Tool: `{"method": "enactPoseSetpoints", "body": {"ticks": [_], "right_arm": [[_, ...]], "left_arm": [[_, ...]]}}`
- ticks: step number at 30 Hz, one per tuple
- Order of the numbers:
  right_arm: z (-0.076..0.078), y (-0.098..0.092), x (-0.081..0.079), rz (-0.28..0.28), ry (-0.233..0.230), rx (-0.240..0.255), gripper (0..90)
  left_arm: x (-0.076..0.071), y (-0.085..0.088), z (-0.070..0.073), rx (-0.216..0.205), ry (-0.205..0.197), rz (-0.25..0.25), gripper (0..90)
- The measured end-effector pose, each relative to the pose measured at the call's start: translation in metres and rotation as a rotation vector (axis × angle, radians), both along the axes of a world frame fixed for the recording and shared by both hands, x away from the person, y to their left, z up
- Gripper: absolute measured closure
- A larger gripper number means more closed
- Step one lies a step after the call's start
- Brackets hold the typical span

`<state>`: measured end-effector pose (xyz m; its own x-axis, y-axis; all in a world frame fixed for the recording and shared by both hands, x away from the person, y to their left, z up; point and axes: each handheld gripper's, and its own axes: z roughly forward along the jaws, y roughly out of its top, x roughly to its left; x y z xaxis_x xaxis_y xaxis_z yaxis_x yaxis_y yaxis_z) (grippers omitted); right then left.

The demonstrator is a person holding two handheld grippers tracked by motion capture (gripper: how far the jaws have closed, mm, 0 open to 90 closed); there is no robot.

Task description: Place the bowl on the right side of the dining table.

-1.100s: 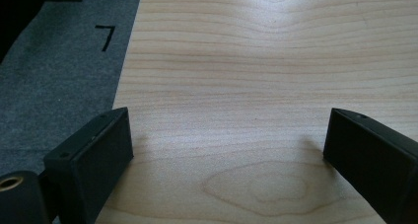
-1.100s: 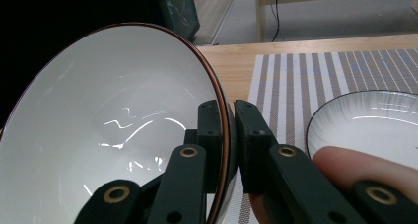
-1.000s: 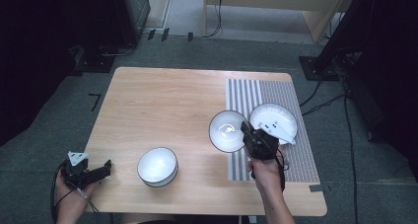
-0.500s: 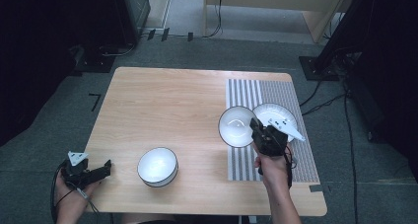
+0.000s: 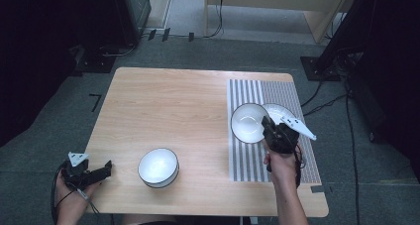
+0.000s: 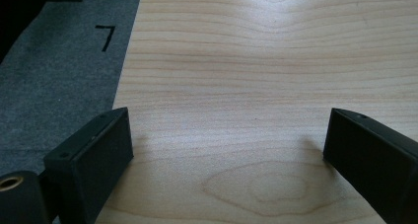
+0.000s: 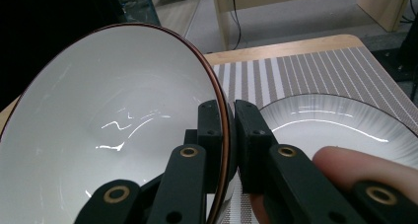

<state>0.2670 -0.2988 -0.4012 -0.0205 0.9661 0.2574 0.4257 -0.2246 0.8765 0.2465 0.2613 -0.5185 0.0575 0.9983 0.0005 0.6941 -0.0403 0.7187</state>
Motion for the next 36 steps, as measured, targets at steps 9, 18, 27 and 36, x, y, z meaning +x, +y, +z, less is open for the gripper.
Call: {"method": "enactPoseSetpoints", "body": {"ticks": [9, 18, 27, 36], "right_arm": [[-0.005, -0.014, 0.005, -0.036, 0.008, 0.008, 83.8], [-0.012, -0.024, 0.01, -0.065, 0.011, 0.003, 83.7], [-0.019, -0.037, 0.016, -0.098, 0.022, 0.009, 83.7], [-0.029, -0.047, 0.023, -0.123, 0.042, 0.009, 83.7]], "left_arm": [[0.0, 0.0, 0.0, 0.0, 0.0, 0.0, 4.2], [0.0, 0.0, 0.0, 0.0, 0.0, 0.0, 4.2], [0.0, 0.0, 0.0, 0.0, 0.001, -0.001, 4.2], [0.0, 0.0, 0.0, 0.001, 0.002, -0.001, 4.2]]}}
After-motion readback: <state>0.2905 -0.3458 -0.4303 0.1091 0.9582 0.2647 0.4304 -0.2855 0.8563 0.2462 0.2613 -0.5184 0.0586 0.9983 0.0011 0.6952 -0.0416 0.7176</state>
